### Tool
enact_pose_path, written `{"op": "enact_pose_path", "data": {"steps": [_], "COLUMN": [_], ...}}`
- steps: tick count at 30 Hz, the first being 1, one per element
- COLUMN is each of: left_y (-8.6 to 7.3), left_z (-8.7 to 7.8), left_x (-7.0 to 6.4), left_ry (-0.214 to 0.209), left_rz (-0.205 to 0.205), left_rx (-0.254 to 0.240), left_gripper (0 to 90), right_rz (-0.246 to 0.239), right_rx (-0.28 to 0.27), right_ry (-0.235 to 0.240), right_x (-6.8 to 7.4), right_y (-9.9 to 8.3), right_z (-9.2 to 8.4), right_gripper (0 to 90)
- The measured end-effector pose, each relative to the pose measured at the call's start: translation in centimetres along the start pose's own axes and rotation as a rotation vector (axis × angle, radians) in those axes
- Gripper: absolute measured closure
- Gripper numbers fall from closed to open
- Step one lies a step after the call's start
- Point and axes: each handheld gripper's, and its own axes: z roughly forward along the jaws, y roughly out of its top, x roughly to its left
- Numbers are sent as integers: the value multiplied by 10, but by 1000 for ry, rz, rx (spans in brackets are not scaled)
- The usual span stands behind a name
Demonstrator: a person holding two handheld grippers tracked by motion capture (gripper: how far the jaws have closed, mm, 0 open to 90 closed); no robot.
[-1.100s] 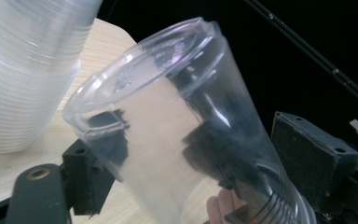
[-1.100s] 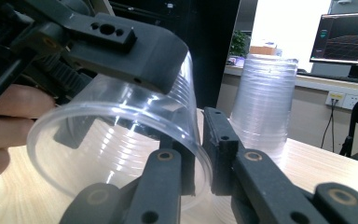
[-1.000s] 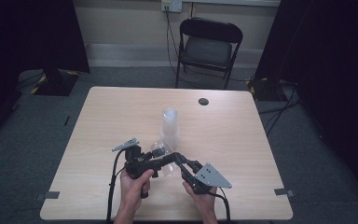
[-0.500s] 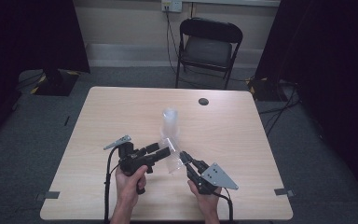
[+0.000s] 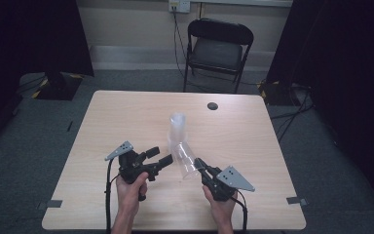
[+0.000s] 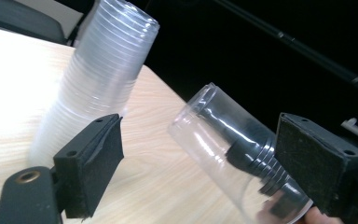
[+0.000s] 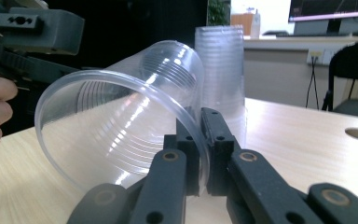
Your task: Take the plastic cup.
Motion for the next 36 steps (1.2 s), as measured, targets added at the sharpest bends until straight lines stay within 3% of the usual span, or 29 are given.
{"op": "enact_pose_path", "data": {"steps": [1, 3, 5, 6, 7, 13, 19, 23, 25, 30, 36], "left_y": [0, -2, -2, -3, -4, -7, -13, -18, -19, -21, -24], "left_z": [0, -1, -1, -2, -2, -4, -6, -8, -8, -8, -4], "left_x": [0, -2, -3, -3, -3, -5, -3, 0, 0, -4, -8], "left_ry": [0, 42, 46, 71, 78, 86, 84, 56, 64, 34, 38], "left_rz": [0, 83, 100, 150, 164, 222, 272, 305, 327, 374, 435], "left_rx": [0, -13, -19, -25, -30, -38, 1, 51, 65, 50, 84], "left_gripper": [157, 157, 171, 174, 178, 177, 183, 207, 208, 257, 253], "right_rz": [4, 19, 37, 40, 42, 63, 84, 113, 125, 137, 137], "right_rx": [10, 36, 54, 67, 73, 103, 139, 206, 234, 311, 392], "right_ry": [-2, -5, -9, -7, -7, -7, 2, 36, 44, 83, 120], "right_x": [-1, -3, -5, -6, -6, -10, -12, -16, -17, -19, -21], "right_y": [0, 1, 2, 3, 3, 3, 5, 4, 3, 3, 10], "right_z": [0, 0, 0, 0, 0, -1, -4, 0, 1, 4, 7], "right_gripper": [866, 865, 866, 866, 866, 865, 865, 865, 865, 864, 864]}}
